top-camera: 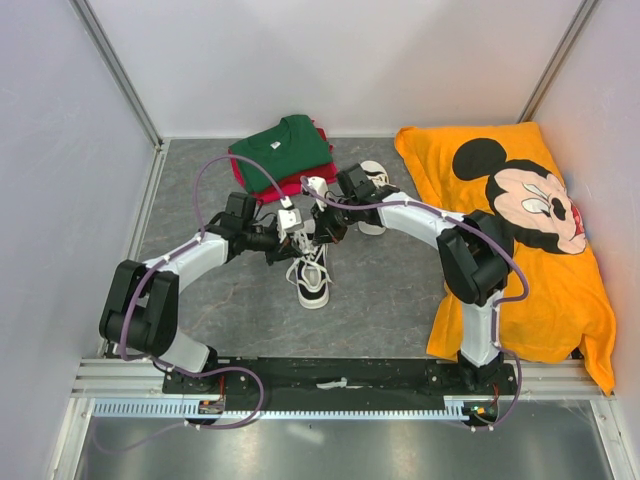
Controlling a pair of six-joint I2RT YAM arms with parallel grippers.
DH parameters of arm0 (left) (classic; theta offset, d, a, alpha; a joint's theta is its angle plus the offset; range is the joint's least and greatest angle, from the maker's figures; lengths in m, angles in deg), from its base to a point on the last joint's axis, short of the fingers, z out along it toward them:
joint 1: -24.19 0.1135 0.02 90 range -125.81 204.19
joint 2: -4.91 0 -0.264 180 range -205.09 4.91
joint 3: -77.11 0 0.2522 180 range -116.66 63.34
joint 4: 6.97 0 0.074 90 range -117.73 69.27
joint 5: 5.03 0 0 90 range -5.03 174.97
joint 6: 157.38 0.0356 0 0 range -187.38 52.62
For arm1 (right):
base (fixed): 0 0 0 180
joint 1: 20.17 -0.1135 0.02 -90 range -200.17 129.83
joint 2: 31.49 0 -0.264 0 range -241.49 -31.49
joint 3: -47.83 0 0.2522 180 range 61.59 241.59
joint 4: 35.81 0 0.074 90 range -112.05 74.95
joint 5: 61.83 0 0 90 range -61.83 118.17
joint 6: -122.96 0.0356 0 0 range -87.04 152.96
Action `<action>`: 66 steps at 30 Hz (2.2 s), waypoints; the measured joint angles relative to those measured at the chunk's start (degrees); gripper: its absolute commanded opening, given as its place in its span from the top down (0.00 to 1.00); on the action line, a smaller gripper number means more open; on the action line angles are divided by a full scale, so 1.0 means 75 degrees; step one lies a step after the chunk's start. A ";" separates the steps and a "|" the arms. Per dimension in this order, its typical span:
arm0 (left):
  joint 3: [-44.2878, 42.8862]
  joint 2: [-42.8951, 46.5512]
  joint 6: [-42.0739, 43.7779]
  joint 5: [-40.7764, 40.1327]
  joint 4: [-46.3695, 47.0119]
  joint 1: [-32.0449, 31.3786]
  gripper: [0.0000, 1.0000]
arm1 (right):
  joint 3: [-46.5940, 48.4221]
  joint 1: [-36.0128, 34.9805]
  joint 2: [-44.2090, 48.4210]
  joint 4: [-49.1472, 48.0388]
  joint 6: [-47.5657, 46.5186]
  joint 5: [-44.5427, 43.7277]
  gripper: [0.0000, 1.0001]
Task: Tie the shoes
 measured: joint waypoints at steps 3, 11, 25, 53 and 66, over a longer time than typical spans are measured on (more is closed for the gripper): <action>-0.0079 -0.0102 -0.0003 -0.0055 -0.0015 0.0000 0.98 | -0.0152 0.0015 0.0157 -0.0181 0.0157 0.0003 1.00; -0.0539 -0.0353 -0.0082 -0.0230 -0.0207 -0.0035 0.98 | -0.0405 0.0017 0.0396 -0.0562 0.0522 0.0079 1.00; -0.1562 -0.0918 -0.1008 -0.0606 -0.1699 -0.0085 0.98 | -0.0790 0.0111 0.0510 -0.0997 0.0930 0.0172 1.00; -0.3031 -0.2168 -0.4354 -0.0854 -0.3669 -0.0085 0.99 | -0.1667 0.0111 0.1049 -0.2177 0.1463 0.0201 1.00; -0.3235 -0.2285 -0.4911 -0.0778 -0.3669 -0.0254 0.98 | -0.1708 0.0108 0.1087 -0.2203 0.1437 0.0227 1.00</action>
